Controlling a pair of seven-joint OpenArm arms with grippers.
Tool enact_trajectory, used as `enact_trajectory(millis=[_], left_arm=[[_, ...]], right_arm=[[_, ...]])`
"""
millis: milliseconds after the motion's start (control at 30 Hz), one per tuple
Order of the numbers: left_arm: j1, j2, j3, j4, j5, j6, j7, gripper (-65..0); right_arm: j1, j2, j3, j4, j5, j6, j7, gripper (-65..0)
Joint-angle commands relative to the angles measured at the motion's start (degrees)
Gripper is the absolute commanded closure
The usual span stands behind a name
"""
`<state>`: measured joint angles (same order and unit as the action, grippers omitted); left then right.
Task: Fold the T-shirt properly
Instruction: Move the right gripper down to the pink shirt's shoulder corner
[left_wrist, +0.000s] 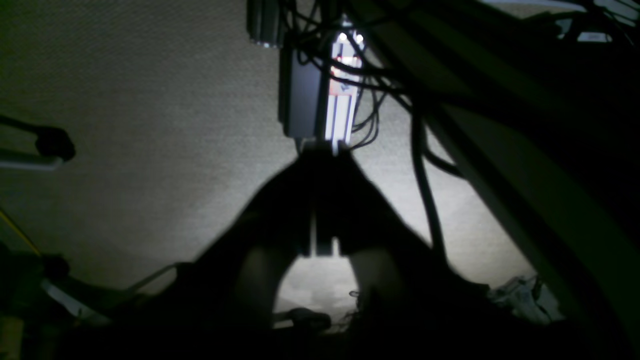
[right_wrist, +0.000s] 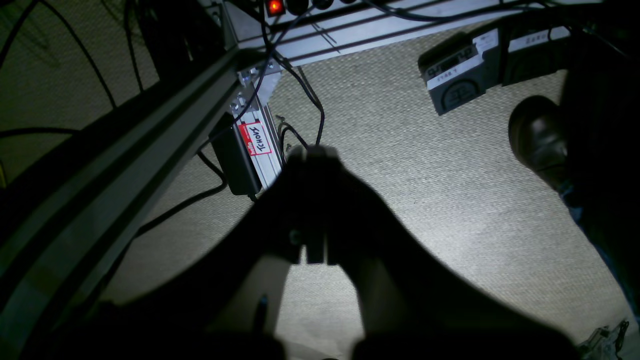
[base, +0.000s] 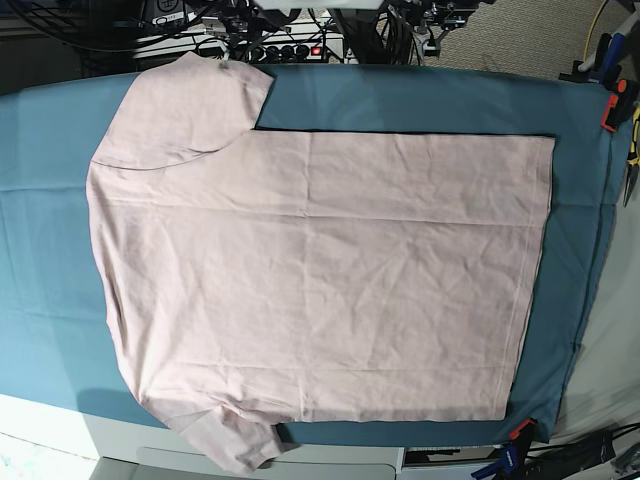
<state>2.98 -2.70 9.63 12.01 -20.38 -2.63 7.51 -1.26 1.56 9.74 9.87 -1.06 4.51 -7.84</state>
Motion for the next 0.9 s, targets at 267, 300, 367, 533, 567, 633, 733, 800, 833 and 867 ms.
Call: enact_trajectory(millis=[267,300,367,533,567,633,733,800,833,867], left_arm=[[0.0,0.1,0.0,0.2,0.3,-0.4,0.4,0.0],[0.0,0.1,0.0,0.2,0.3,-0.4,0.4,0.0],[0.0,0.1,0.0,0.6,0.3,-0.4,0.4,0.0],[0.0,0.1,0.0,1.2,0.3,-0.4,0.4,0.0],[0.0,0.1,0.0,1.2,0.3,-0.4,0.4,0.0],[0.0,0.1,0.0,1.2,0.3,-0.4,0.5,0.0],[0.0,0.1,0.0,1.2,0.3,-0.4,0.5,0.0],[0.0,0.0,0.0,1.2,0.3,-0.4,0.5,0.0],[0.2,0.0,0.0,1.2,0.3,-0.4,0.5,0.0],[0.2,-0.2,0.0,1.2,0.3,-0.4,0.6,0.0]], right_arm=[[0.2,0.2,0.0,0.3,0.1,0.4,0.8,0.0],[0.2,0.2,0.0,0.3,0.1,0.4,0.8,0.0],[0.2,0.2,0.0,0.3,0.1,0.4,0.8,0.0],[0.2,0.2,0.0,0.3,0.1,0.4,1.0,0.0],[0.2,0.2,0.0,0.3,0.1,0.4,1.1,0.0],[0.2,0.2,0.0,0.3,0.1,0.4,1.3,0.0],[0.2,0.2,0.0,0.3,0.1,0.4,1.5,0.0],[0.1,0.2,0.0,0.3,0.1,0.4,1.6,0.0],[0.1,0.2,0.0,0.3,0.1,0.4,1.6,0.0],[0.1,0.2,0.0,0.3,0.1,0.4,1.6,0.0]])
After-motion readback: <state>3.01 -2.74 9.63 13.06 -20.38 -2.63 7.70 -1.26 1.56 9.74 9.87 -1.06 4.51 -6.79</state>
